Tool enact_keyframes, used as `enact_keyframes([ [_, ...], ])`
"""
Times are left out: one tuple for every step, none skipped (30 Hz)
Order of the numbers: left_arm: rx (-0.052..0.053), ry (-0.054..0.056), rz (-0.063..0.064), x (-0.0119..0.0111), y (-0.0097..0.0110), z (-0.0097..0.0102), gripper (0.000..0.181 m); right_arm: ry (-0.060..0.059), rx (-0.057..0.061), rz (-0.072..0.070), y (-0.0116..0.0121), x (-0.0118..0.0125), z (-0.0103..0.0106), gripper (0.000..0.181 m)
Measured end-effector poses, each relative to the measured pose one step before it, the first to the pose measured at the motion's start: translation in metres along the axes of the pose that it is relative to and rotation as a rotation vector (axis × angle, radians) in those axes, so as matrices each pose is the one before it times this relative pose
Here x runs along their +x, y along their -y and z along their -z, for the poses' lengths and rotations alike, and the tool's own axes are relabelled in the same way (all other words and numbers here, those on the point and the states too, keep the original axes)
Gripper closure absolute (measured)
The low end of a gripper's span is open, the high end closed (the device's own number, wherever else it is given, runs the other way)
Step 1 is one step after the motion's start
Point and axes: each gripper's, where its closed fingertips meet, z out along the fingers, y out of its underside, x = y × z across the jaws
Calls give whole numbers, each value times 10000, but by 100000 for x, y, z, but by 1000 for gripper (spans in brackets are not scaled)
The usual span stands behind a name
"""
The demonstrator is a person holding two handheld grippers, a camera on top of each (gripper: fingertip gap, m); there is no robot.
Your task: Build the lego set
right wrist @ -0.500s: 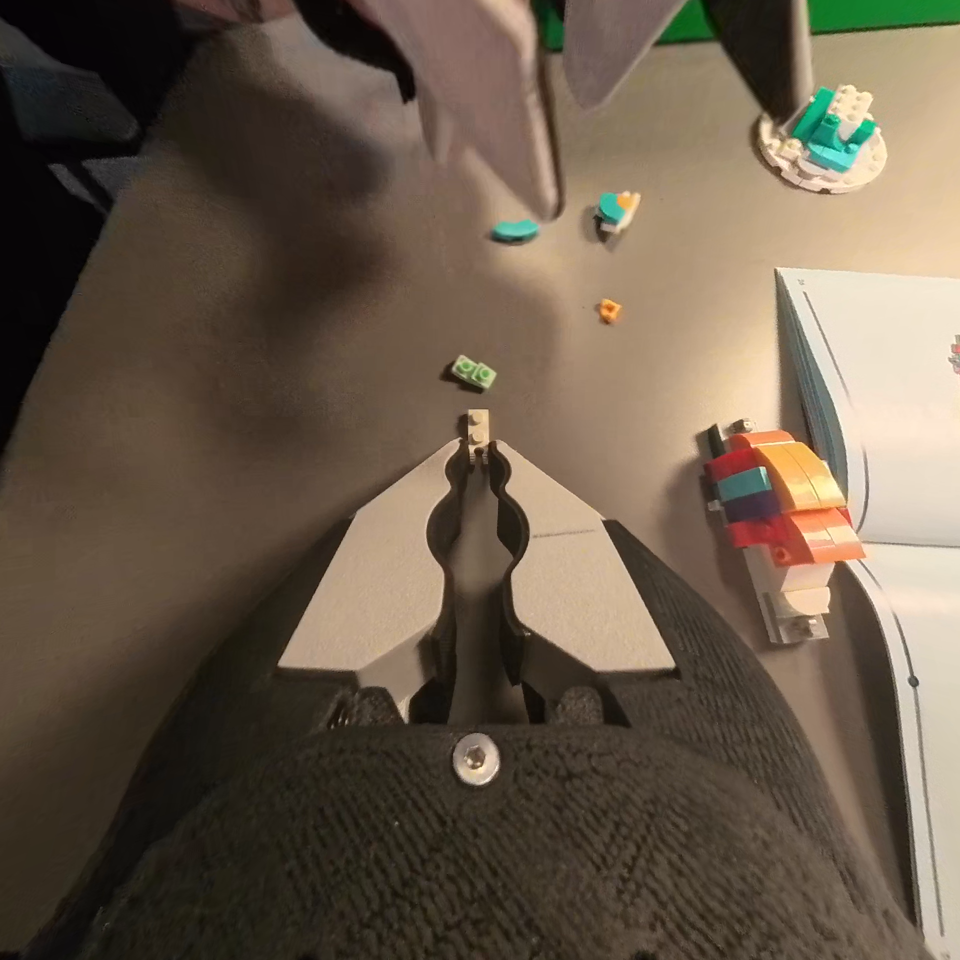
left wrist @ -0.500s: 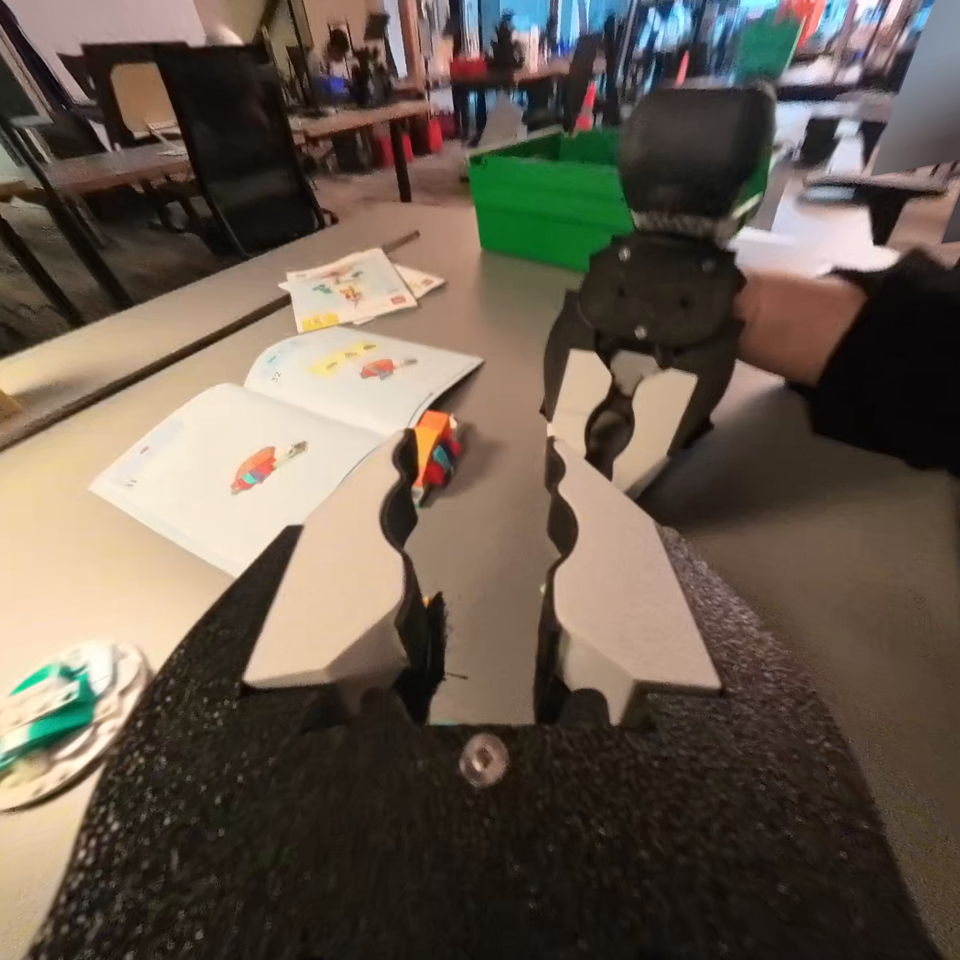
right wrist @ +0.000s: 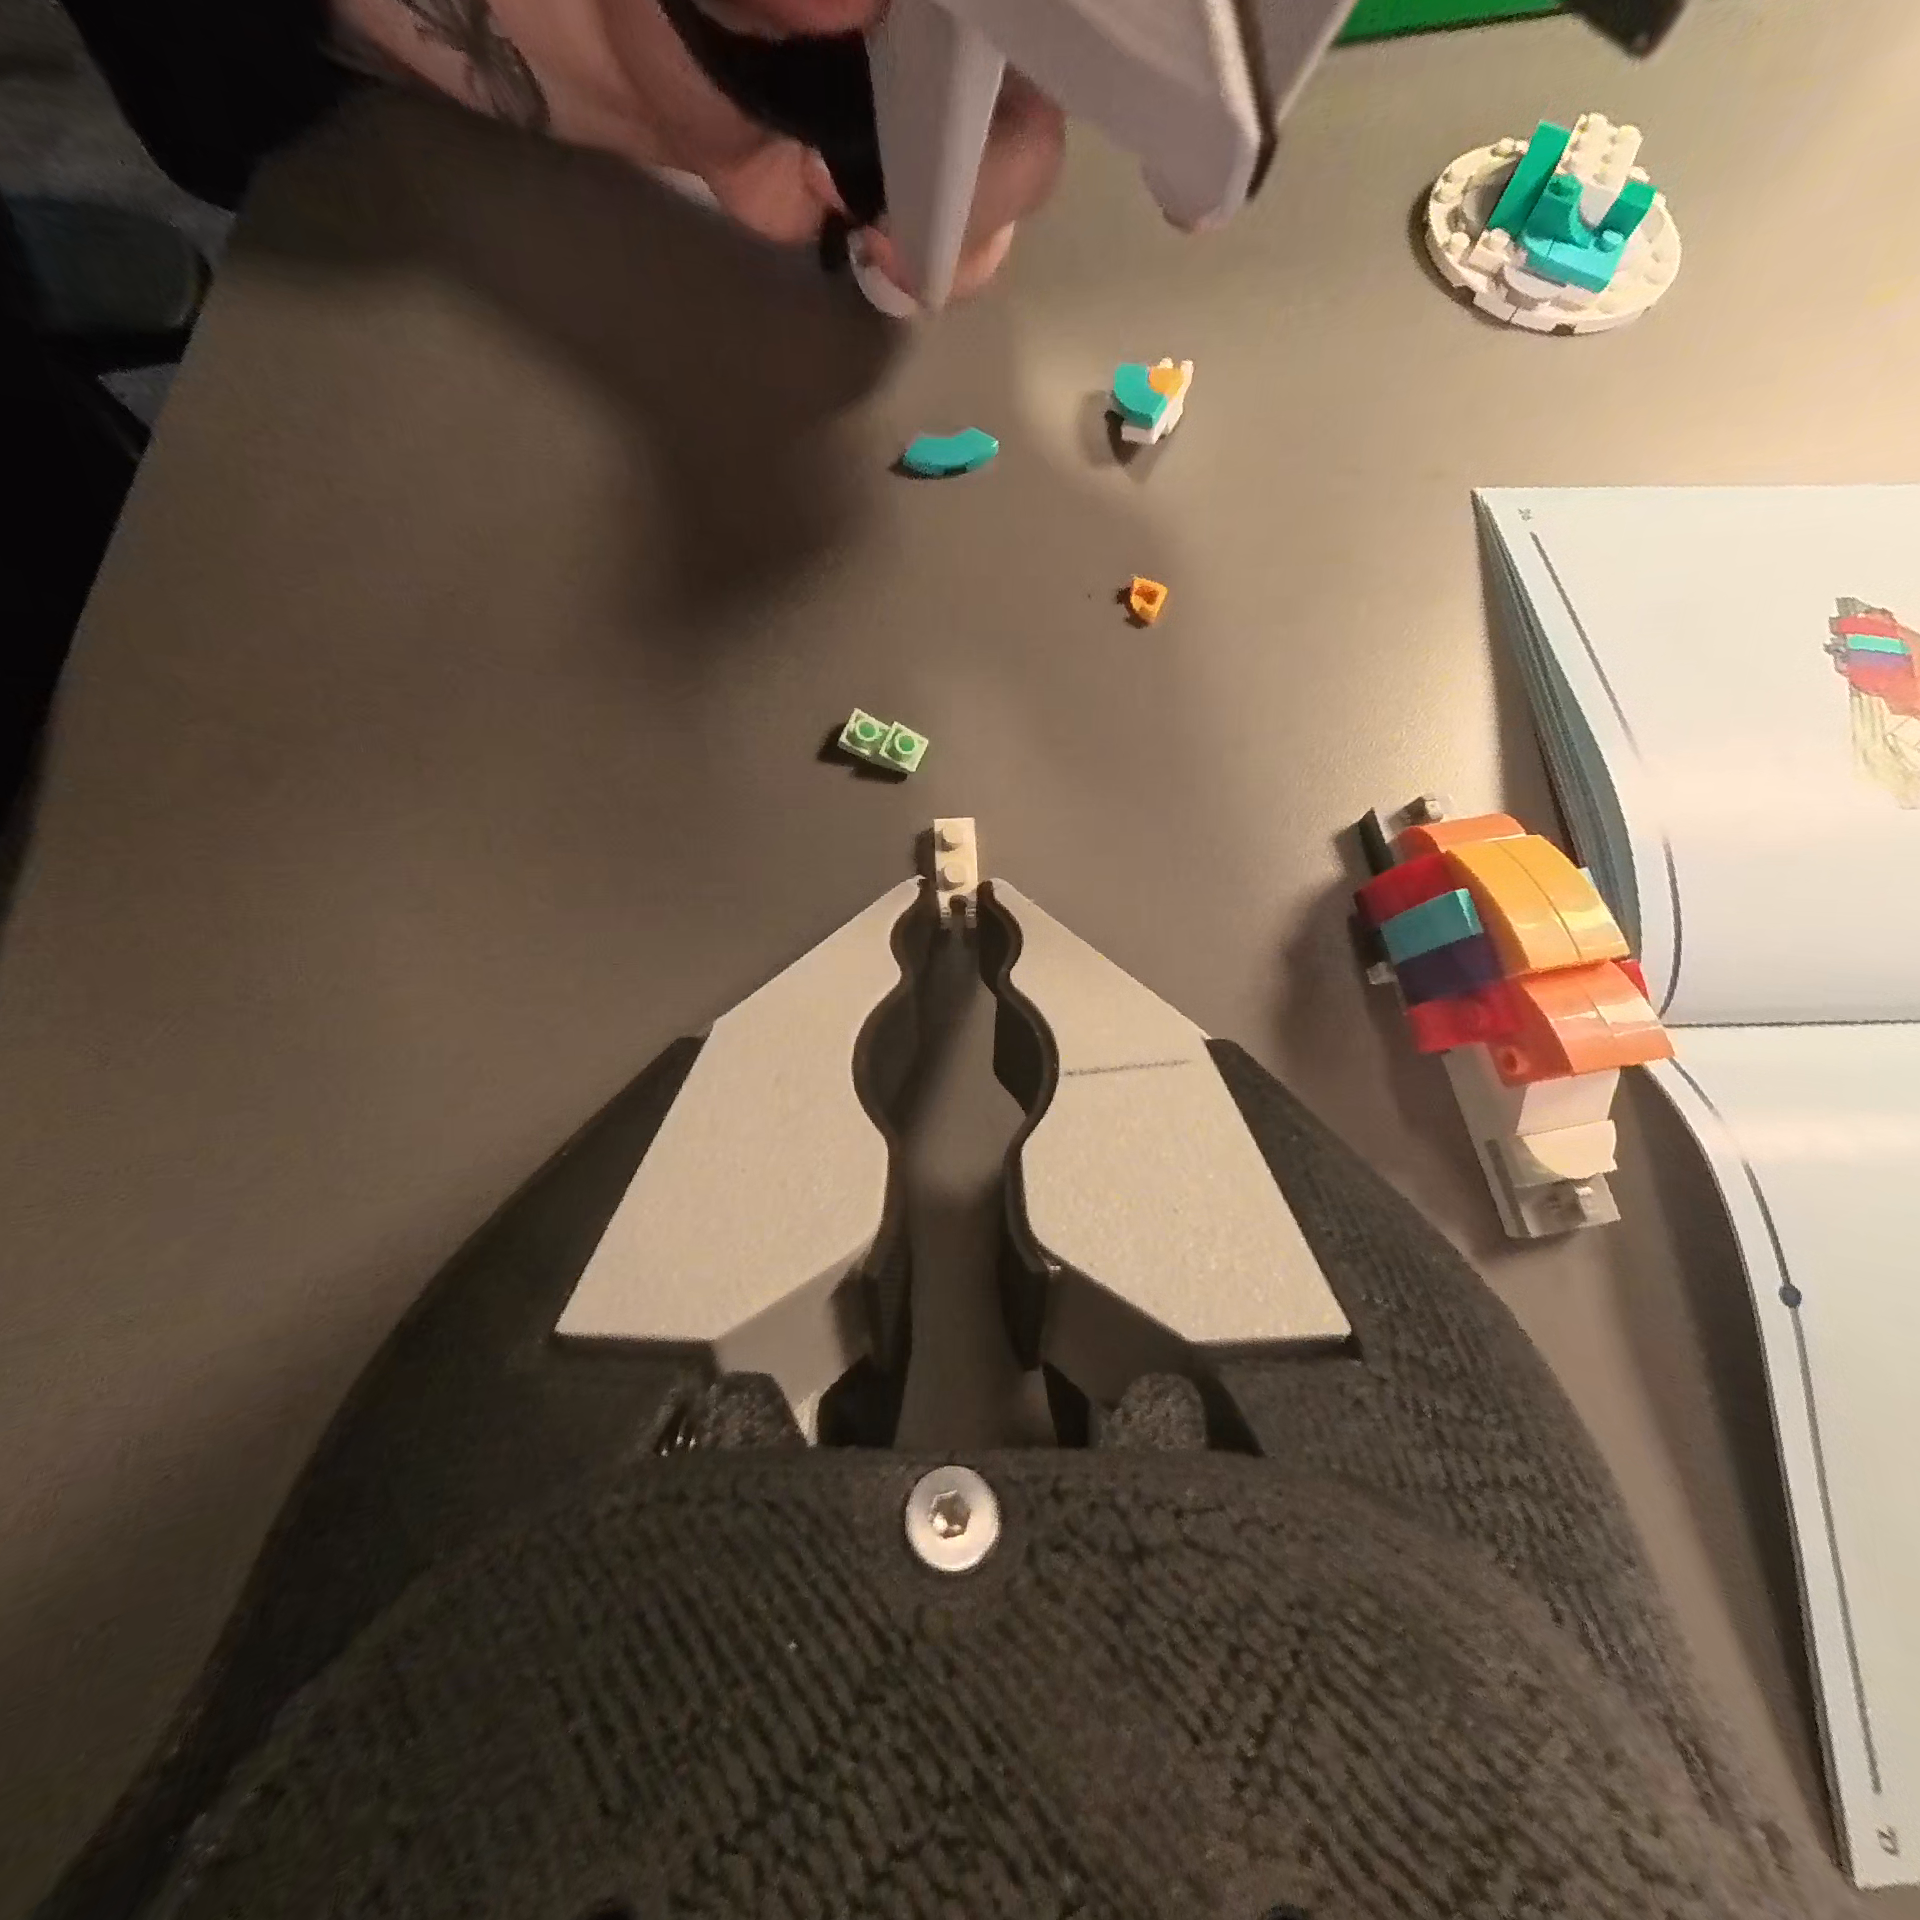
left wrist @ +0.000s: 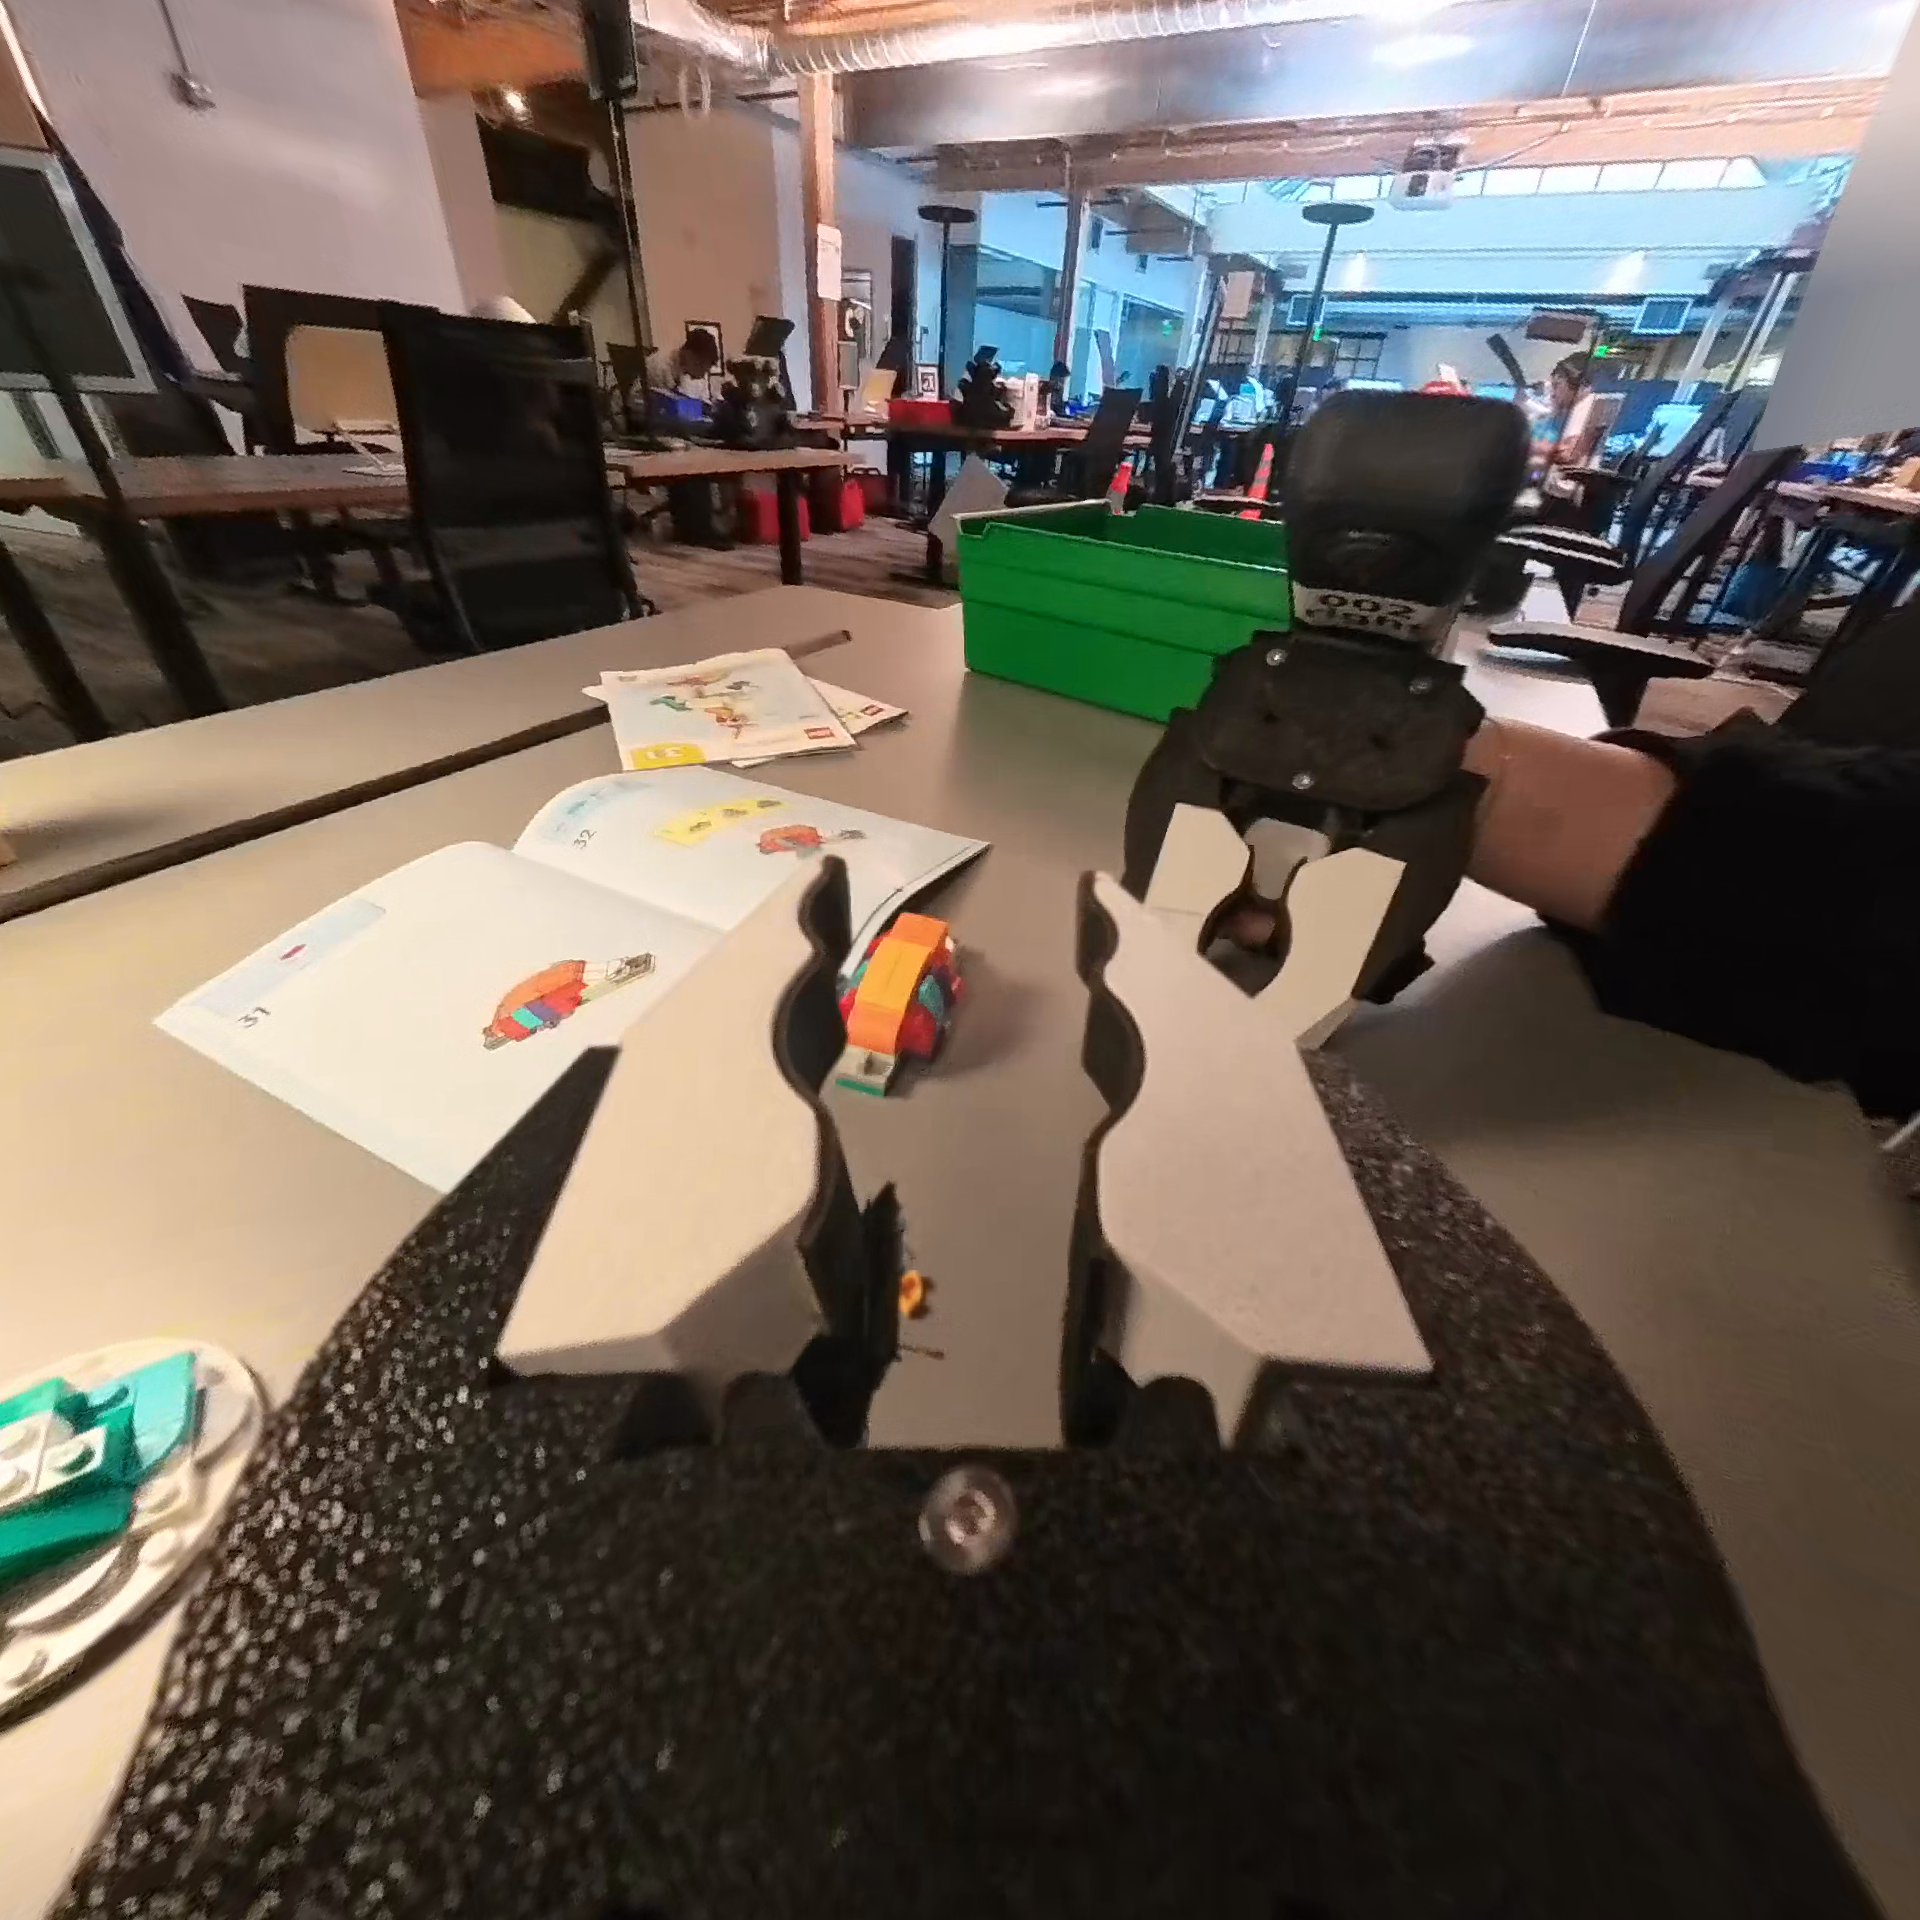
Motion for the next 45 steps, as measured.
enact_keyframes([
  [99, 75, -29, -110, 290, 196, 141, -1, 1, 1, 6, 8, -7, 174],
  [167, 76, -25, -124, 499, 181, 142, 7, 1, -7, 3, -1, -2, 174],
  [132, 59, -54, -101, 464, 201, 142, 6, 1, -6, -2, 9, 3, 174],
  [87, 90, -118, -149, 343, 210, 143, 3, 0, -2, 0, -6, 0, 174],
  [70, 173, -172, -264, 242, 205, 144, 1, -2, 9, -3, -10, 3, 174],
  [31, 174, -166, -281, 159, 174, 146, 9, -3, 41, -4, -48, 3, 174],
  [7, 115, -119, -209, 124, 119, 147, 0, -4, 63, 5, -56, 8, 173],
  [17, 54, -57, -105, 107, 78, 147, -22, -4, 45, 13, -5, -18, 173],
  [42, 16, 18, -44, 101, 55, 148, -8, -3, 7, 19, 5, -24, 171],
  [43, -48, 93, 54, 60, 19, 149, 46, 3, -13, 27, -55, -14, 170],
  [22, -87, 127, 116, 12, -12, 149, 64, 6, -23, 6, -70, -2, 168],
  [-1, -57, 114, 64, -51, -26, 149, 45, 4, -41, 1, -19, 1, 165],
  [-26, -9, 74, -21, -128, -32, 149, 47, 8, -44, -11, -8, 20, 163],
  [-47, 28, 48, -108, -156, -32, 149, 33, 14, -32, 4, -8, 24, 160],
  [-32, 33, 52, -117, -133, -31, 150, -36, 34, -19, 84, 70, 58, 154],
  [5, 26, 88, -113, -48, 6, 150, -87, 71, -1, 253, 103, 110, 150],
  [42, 2, 134, -73, 38, 20, 151, -90, 140, 16, 490, 46, 130, 149],
  [65, -15, 149, -36, 113, 35, 151, -14, 169, 57, 645, -174, 99, 149],
  [65, -9, 123, -17, 133, 39, 151, 107, 107, 132, 601, -467, 23, 150],
  [60, 2, 77, -23, 124, 38, 151, 255, -16, 199, 421, -760, -94, 154],
  [48, 10, 40, -18, 114, 41, 152, 398, -125, 221, 216, -996, -189, 162],
  [22, 4, 5, 10, 52, 11, 152, 367, -145, 168, 134, -881, -298, 166],
  [-4, 9, -23, 13, 0, -2, 153, 251, -129, 68, 78, -608, -353, 168],
  [-27, 17, -36, 15, -56, -36, 153, 113, -152, -5, -43, -299, -381, 167],
  [-37, 3, -36, 30, -80, -38, 154, -62, -179, -8, -184, 29, -321, 165],
  [-32, -1, -14, 50, -84, -40, 154, -118, -210, 7, -327, 153, -219, 164],
  [-25, -21, 16, 78, -72, -48, 154, -86, -190, -3, -336, 114, -111, 163],
  [-19, -43, 35, 94, -50, -43, 155, -70, -126, -41, -244, 125, -13, 163],
  [-15, -34, 38, 87, -35, -37, 155, -58, -117, -56, -195, 119, 43, 164],
  [-20, -24, 31, 65, -20, -21, 155, -70, -129, 4, -187, 101, 85, 163],
  [-37, -5, 27, 49, -46, -26, 155, -118, -104, 75, -128, 140, 61, 163],
  [-34, 28, 9, 9, -24, -13, 156, -152, -70, 70, -71, 176, 16, 164],
  [-4, 29, -29, 15, 27, -4, 157, -119, -35, 7, -11, 156, -37, 163],
  [4, 27, -56, 38, 36, 8, 158, -74, 1, -33, 27, 119, -96, 161],
  [-20, 18, -64, 39, -8, -16, 159, -84, 23, -40, 47, 145, -157, 157],
  [-36, -3, -55, 63, -50, -32, 160, -80, 82, -60, 139, 159, -128, 155],
  [-31, -20, -31, 98, -63, -44, 160, -98, 90, -80, 134, 206, -122, 154],
  [-30, -27, -12, 97, -78, -47, 161, -105, 72, -95, 102, 217, -119, 154],
  [-39, -23, -6, 73, -100, -43, 161, -30, 67, -105, 92, 98, -112, 154],
  [-44, -16, 2, 66, -86, -49, 161, 6, 51, -103, 77, 21, -92, 154],
  [-26, -25, 15, 83, -30, -27, 162, -37, 35, -100, 72, 82, -84, 154],
  [12, -37, 18, 101, 44, 0, 162, -50, 28, -99, 78, 92, -94, 154],
  [29, -29, -3, 88, 78, 15, 162, -49, 30, -88, 85, 76, -98, 154],
  [9, -7, -38, 56, 47, 9, 162, -63, 34, -60, 87, 88, -81, 153],
  [-17, 15, -70, 14, 1, 1, 162, -38, 28, -34, 68, 57, -66, 153],
])
